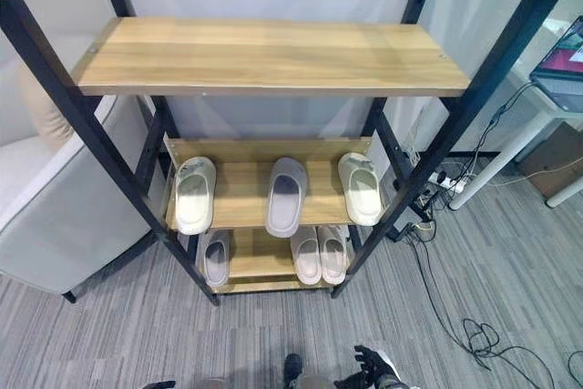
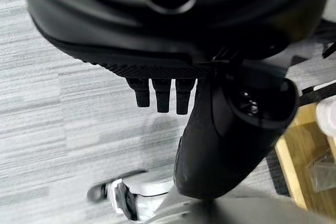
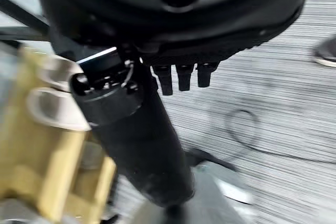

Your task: Arrange the slippers neatly on the shoe rack.

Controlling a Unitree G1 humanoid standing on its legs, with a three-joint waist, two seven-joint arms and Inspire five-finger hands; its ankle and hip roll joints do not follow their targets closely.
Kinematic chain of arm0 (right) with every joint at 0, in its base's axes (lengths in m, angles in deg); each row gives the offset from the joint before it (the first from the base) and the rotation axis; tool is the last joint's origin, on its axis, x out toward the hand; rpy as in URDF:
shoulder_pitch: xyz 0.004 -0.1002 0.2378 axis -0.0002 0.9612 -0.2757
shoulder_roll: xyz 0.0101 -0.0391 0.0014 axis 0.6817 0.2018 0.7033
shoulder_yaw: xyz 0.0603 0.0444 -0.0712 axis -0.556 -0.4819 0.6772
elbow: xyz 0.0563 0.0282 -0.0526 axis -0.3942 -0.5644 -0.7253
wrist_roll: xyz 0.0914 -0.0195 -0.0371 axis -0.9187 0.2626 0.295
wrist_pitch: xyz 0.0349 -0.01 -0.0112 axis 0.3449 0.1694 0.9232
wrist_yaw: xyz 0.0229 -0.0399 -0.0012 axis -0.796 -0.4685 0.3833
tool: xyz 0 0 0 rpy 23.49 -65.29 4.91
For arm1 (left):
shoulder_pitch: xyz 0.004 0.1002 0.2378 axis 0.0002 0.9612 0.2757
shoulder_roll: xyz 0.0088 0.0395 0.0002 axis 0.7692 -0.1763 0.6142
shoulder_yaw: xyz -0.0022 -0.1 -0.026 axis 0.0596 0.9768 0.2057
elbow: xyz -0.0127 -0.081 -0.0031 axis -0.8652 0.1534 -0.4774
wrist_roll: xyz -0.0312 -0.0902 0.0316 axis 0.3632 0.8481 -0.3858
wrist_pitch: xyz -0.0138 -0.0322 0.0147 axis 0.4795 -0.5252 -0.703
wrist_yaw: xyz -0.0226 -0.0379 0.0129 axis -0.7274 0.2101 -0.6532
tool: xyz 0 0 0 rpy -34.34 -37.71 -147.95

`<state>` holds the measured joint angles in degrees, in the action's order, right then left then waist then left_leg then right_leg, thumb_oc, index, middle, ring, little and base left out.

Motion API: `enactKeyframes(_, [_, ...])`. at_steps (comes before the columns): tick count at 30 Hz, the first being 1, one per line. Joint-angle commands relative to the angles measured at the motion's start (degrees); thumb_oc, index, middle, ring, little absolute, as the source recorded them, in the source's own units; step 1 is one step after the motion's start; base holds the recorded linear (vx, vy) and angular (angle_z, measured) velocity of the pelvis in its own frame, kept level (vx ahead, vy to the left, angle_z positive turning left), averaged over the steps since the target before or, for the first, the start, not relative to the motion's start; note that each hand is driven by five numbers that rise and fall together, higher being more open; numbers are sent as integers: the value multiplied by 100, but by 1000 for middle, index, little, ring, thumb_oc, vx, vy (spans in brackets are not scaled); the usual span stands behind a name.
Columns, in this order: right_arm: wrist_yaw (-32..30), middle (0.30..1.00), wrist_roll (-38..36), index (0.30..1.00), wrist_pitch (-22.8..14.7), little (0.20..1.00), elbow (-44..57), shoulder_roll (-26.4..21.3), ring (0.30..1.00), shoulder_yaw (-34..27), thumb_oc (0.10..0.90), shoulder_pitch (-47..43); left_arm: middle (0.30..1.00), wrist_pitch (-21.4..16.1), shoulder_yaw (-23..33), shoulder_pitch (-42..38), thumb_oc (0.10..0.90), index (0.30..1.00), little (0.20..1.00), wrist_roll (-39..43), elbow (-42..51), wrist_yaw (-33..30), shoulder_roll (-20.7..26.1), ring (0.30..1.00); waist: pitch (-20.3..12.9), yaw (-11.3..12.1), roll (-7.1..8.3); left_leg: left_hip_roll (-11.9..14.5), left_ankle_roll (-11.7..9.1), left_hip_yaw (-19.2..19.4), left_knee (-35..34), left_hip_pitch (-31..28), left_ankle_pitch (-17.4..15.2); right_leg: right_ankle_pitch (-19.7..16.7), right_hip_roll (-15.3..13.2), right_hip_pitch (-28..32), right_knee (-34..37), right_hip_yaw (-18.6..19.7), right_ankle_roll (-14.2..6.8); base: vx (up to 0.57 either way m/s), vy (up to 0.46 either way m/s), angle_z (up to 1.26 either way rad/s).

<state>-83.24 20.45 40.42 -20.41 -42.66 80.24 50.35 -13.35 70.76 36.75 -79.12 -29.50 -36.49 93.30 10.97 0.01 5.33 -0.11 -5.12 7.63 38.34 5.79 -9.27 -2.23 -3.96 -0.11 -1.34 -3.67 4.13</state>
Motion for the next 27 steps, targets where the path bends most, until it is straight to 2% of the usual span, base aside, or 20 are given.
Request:
enactKeyframes(1, [-147,900,-60,900,-356,900,794,-426,900,-256,800,74,900,-9,-215,150,800,900,900,-136,13,72,-310,900,-85,-111,-156,293,368,-4,-2598,-247,387,693,167,227,-326,-177,-778,123,127,28])
enactKeyframes(2, [-142,900,-54,900,-427,900,1315,-517,900,-319,800,153,900,-27,-243,176,800,900,900,-221,15,48,-343,900,-148,-131,-175,137,355,-183,-2893,-404,460,667,188,200,-322,-108,-829,88,95,22])
enactKeyframes(3, [-141,900,-53,900,-421,900,1325,-520,900,-323,800,162,900,-28,-245,178,800,900,900,-222,15,47,-345,900,-148,-129,-176,135,356,-183,-2902,-412,463,670,186,203,-325,-107,-830,124,117,8])
enactKeyframes(4, [-79,900,-51,900,-503,900,2028,-582,900,-414,800,306,900,-33,-225,186,800,900,900,-327,21,42,-361,900,-271,-189,-208,63,385,-238,-3270,-633,460,645,194,209,-279,-90,-872,68,58,-13])
enactKeyframes(6, [-38,900,-59,900,-528,900,2341,-610,900,-416,800,379,900,-48,-215,209,800,900,900,-349,29,33,-356,900,-298,-187,-221,59,406,-204,-3345,-707,467,634,190,216,-273,-52,-893,67,69,-19])
enactKeyframes(8, [129,900,12,900,-623,900,3315,-694,900,-402,800,613,900,-58,-129,249,800,900,900,-429,45,14,-294,900,-377,-206,-251,34,462,-193,-3577,-877,501,635,186,229,-270,22,-926,66,77,-23])
enactKeyframes(9, [131,900,12,900,-617,900,3326,-696,900,-405,800,621,900,-58,-130,252,800,900,900,-430,46,14,-294,900,-376,-204,-251,34,462,-191,-3587,-886,505,636,186,233,-269,24,-926,72,90,-26])
enactKeyframes(10, [336,900,102,900,-719,900,4224,-814,900,-360,800,759,900,-76,-52,246,800,900,900,-495,74,0,-268,900,-429,-227,-293,25,489,-167,-3786,-1026,540,640,174,264,-232,41,-957,41,53,-13])
enactKeyframes(11, [340,900,101,900,-712,900,4236,-818,900,-364,800,768,900,-76,-52,248,800,900,900,-496,74,0,-270,900,-428,-227,-294,24,489,-167,-3795,-1034,544,641,173,268,-232,41,-957,51,67,-10])
enactKeyframes(15, [781,900,118,900,-896,900,5956,-1188,900,-488,800,1066,900,-115,5,270,800,900,900,-627,113,51,-267,900,-487,-252,-324,23,494,-136,-3972,-1170,572,655,163,325,-179,42,-994,19,16,0])
enactKeyframes(16, [792,900,112,900,-876,900,5991,-1198,900,-508,800,1093,900,-116,-1,274,800,900,900,-628,113,51,-274,900,-487,-249,-331,23,494,-138,-3978,-1180,574,656,163,334,-177,40,-995,53,32,-1])
enactKeyframes(17, [900,900,91,900,-960,900,6770,-1374,900,-710,800,1223,900,-142,-11,285,800,900,900,-671,123,100,-313,900,-530,-276,-350,24,495,-134,-4048,-1247,585,659,161,378,-126,31,-1009,40,21,0])
enactKeyframes(20, [885,900,108,900,-1035,900,7282,-1480,900,-912,800,1249,900,-174,-47,305,800,900,900,-721,135,115,-345,900,-542,-281,-358,31,493,-143,-4099,-1278,599,660,159,401,-106,16,-1016,16,8,1])
enactKeyframes(24, [613,900,527,900,-1154,900,7716,-1649,900,-1272,800,1154,900,-205,-123,336,800,900,900,-823,165,135,-421,900,-582,-271,-374,28,491,-167,-4183,-1321,633,651,161,455,-40,-12,-1025,25,-1,-3])
enactKeyframes(27, [9,900,1377,900,-1108,900,7571,-1794,900,-1592,800,762,900,-224,-265,380,800,900,900,-966,257,148,-491,900,-631,-212,-387,34,501,-208,-4269,-1350,666,638,161,505,46,-33,-1030,35,-15,4])
